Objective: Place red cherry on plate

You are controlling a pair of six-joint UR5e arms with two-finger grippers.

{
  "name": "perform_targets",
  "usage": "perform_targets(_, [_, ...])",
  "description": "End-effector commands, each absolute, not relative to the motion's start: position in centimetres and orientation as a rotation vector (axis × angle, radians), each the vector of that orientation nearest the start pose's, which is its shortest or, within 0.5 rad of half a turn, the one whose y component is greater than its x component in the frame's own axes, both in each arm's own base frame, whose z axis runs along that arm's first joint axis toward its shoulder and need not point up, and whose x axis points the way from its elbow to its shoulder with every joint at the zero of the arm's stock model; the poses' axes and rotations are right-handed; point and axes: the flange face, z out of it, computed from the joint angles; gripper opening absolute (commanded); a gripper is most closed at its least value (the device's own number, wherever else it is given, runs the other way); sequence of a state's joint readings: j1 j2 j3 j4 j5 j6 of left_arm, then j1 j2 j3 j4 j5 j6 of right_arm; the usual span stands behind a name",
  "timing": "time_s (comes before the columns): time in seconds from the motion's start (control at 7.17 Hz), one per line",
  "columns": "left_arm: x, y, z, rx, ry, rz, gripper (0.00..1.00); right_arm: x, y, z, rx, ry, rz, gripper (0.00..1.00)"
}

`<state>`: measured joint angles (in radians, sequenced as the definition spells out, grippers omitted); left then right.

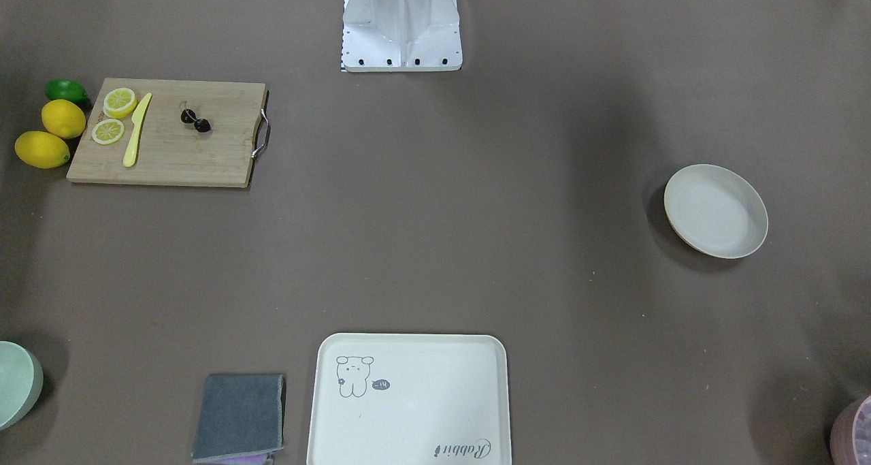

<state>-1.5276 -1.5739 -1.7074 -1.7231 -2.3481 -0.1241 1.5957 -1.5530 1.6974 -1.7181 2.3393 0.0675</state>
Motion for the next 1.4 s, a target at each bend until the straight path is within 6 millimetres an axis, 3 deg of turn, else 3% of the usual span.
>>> perform_targets(0.0, [1.1, -52.4, 61.0, 0.254, 0.882, 0.143, 0.98, 7.7, -49.3, 59.9, -0.011, -0.769, 0.088, 1.0])
perform_targets(0.14, [3.5, -51.9, 64.9, 0.228, 0.939, 0.127, 0.98, 7.7, -49.3, 59.9, -0.012, -0.767, 0.087, 1.0])
perform_targets(0.28, [7.7, -51.3, 67.0, 0.228, 0.963, 0.179, 0.98, 7.7, -49.4, 59.7, -0.007, -0.767, 0.085, 1.0])
perform_targets(0.7, [13.2, -49.9, 67.9, 0.166, 1.004, 0.177, 0.98, 7.7, -49.4, 59.7, 0.002, -0.766, 0.083, 1.0])
perform_targets(0.98, [14.9, -49.4, 68.0, 0.145, 1.008, 0.207, 0.98, 7.7, -49.3, 59.7, 0.002, -0.767, 0.083, 1.0])
perform_targets(1.26, [14.8, -49.3, 68.9, 0.13, 1.002, 0.2, 0.95, 7.7, -49.3, 59.7, 0.001, -0.767, 0.083, 1.0])
